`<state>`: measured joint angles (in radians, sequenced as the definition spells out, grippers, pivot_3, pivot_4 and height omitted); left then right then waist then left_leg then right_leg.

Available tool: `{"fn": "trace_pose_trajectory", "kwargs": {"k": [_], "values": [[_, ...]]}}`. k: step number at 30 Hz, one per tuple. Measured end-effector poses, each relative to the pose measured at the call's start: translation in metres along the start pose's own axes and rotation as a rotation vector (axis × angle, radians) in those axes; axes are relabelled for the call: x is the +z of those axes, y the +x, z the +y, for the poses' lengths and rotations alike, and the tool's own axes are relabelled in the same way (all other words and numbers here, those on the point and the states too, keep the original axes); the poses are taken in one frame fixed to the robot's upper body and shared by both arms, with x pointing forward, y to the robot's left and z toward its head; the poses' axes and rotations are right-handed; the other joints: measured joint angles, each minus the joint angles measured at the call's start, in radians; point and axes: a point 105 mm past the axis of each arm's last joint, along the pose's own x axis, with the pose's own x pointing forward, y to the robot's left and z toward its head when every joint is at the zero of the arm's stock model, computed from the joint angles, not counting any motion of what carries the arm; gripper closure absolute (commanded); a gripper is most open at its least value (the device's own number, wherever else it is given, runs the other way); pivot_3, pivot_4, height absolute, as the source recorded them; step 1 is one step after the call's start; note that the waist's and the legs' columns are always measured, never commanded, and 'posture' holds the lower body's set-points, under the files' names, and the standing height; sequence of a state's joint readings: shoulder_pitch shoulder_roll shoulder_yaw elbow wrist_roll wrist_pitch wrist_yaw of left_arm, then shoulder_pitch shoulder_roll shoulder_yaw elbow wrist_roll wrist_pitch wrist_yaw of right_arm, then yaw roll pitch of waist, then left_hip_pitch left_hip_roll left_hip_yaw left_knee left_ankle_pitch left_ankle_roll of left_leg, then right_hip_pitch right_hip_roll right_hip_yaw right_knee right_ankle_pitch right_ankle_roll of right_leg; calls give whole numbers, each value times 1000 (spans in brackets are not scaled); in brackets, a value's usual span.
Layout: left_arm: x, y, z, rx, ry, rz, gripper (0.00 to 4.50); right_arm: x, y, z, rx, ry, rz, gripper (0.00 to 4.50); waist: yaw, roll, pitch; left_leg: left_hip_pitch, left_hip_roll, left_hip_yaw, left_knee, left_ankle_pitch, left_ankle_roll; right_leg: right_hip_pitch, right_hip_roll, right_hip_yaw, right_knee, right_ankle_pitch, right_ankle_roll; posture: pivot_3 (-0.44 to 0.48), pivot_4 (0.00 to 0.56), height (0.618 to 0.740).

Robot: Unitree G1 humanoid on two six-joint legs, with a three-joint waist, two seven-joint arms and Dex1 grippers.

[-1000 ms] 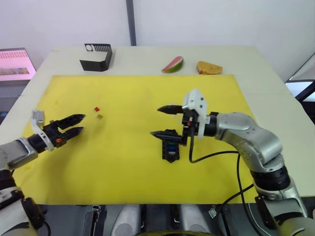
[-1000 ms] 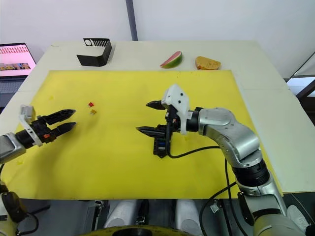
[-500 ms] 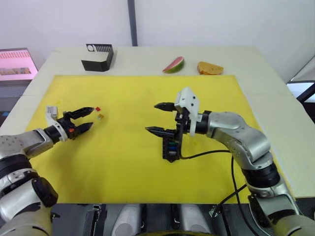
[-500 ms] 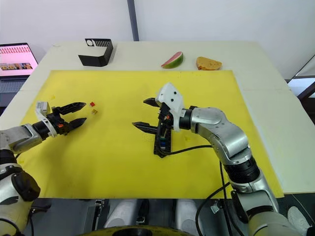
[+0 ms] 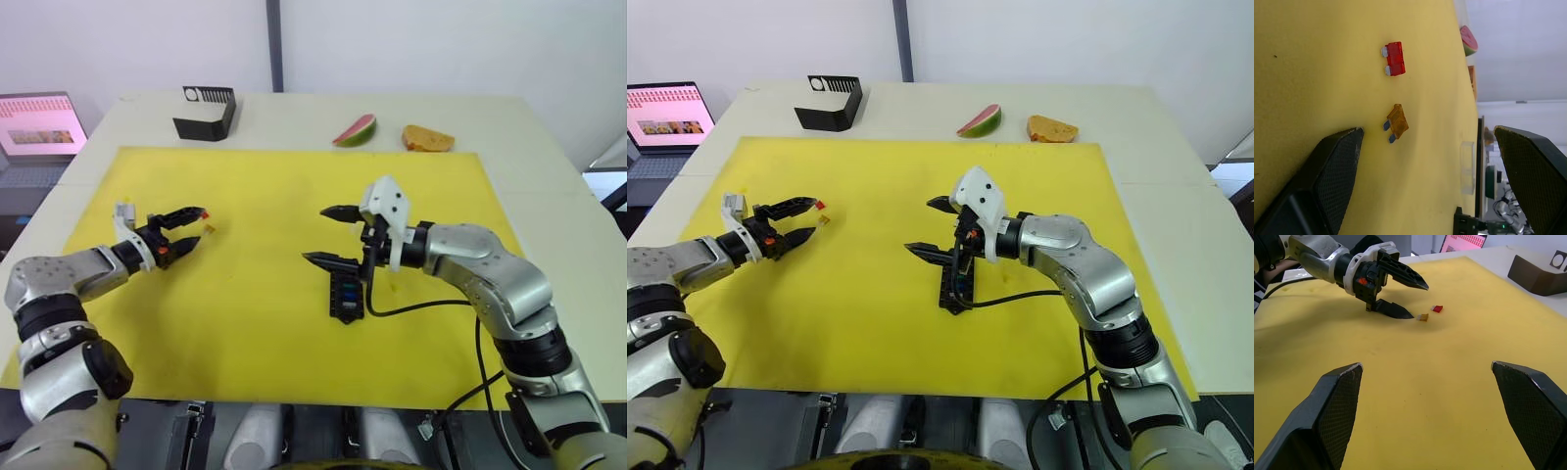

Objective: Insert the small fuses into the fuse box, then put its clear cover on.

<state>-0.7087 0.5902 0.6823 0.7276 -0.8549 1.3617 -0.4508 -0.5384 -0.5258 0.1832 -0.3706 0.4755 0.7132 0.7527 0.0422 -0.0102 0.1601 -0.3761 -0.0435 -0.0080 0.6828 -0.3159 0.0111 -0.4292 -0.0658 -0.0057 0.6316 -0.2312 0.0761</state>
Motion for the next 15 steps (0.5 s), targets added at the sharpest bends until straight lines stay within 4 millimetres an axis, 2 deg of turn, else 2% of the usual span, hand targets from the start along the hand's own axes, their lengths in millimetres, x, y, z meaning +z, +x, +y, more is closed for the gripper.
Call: {"fn": "trace_pose_trajectory", "kwargs": {"k": [4, 14, 15], "values": [[-4, 2, -4, -49, -7, 17, 0, 0, -1, -1, -9, 2, 4, 53, 0, 0, 0, 0, 0, 0, 0, 0, 0, 0, 0, 0, 0, 0, 0, 0, 150, 740], [-3, 4, 3, -49, -10, 4, 0, -4, -5, 2, -5, 8, 33, 53, -2, 0, 0, 0, 0, 0, 0, -2, 4, 0, 0, 0, -1, 0, 0, 0, 150, 740], [-3, 4, 3, -45, -7, 3, 554, -4, -5, 1, -7, 8, 33, 0, -2, 0, 0, 0, 0, 0, 0, -2, 4, 0, 0, 0, -1, 0, 0, 0, 150, 740]]}}
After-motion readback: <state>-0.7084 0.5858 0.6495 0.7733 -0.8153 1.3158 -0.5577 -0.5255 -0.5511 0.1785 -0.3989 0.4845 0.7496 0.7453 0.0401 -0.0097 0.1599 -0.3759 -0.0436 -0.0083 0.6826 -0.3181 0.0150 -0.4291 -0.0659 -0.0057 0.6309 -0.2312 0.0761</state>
